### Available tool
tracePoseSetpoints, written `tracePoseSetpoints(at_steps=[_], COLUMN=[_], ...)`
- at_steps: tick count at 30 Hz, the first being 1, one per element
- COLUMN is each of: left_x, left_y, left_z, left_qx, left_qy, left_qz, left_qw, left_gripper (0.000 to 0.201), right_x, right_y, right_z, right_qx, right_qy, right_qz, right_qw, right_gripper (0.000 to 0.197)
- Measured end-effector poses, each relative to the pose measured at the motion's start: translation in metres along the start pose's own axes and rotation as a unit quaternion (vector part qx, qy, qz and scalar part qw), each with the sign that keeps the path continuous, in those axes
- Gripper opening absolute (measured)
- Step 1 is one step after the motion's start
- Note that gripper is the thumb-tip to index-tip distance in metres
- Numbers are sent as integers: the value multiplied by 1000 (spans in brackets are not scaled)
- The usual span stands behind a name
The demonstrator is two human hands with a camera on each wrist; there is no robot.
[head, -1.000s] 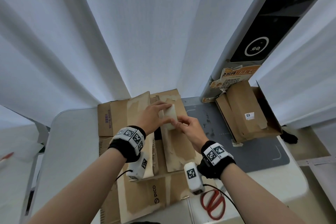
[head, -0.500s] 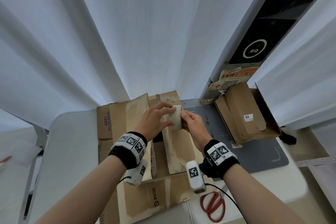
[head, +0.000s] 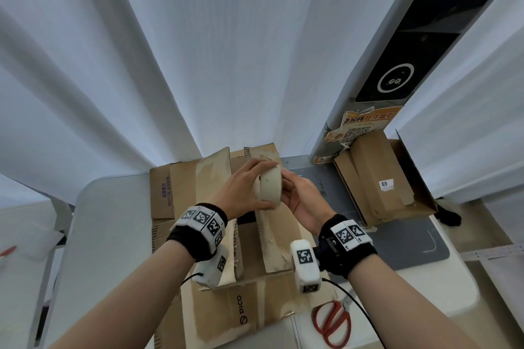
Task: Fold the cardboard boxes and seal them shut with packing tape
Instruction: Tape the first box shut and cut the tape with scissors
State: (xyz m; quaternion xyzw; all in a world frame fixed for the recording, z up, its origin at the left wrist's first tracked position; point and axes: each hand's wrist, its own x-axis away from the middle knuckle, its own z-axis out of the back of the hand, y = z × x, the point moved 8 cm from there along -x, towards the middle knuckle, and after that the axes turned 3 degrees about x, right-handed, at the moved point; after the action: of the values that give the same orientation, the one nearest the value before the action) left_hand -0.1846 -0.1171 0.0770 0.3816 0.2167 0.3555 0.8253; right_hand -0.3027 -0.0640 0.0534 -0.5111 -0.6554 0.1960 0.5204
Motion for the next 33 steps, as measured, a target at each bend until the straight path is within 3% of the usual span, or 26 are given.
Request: tracePoseSetpoints(at_steps=[5, 14, 27, 30, 33], left_x=[2, 10, 19, 17, 10], left_y=[2, 31, 44, 41, 25], left_z=[7, 14, 15, 14, 17], left_qx=[-4, -131, -161, -135, -39], left_qy=[30, 97, 131, 129, 123], left_qz=[-32, -113, -158, -137, -28], left_qw=[999, 980, 965, 973, 991], left_gripper=[84, 55, 31, 34, 49], right_x=[1, 3, 9, 11, 12], right_y=[-4, -8, -8, -7, -5], right_z=[-5, -6, -5, -5, -7], right_qx=[-1, -43, -83, -77, -63], right_qy=[-22, -22, -20, -20, -28], right_qz=[-13, -23, -12, -11, -12], right_qw=[1000, 999, 996, 997, 998], right_gripper=[37, 37, 34, 33, 31])
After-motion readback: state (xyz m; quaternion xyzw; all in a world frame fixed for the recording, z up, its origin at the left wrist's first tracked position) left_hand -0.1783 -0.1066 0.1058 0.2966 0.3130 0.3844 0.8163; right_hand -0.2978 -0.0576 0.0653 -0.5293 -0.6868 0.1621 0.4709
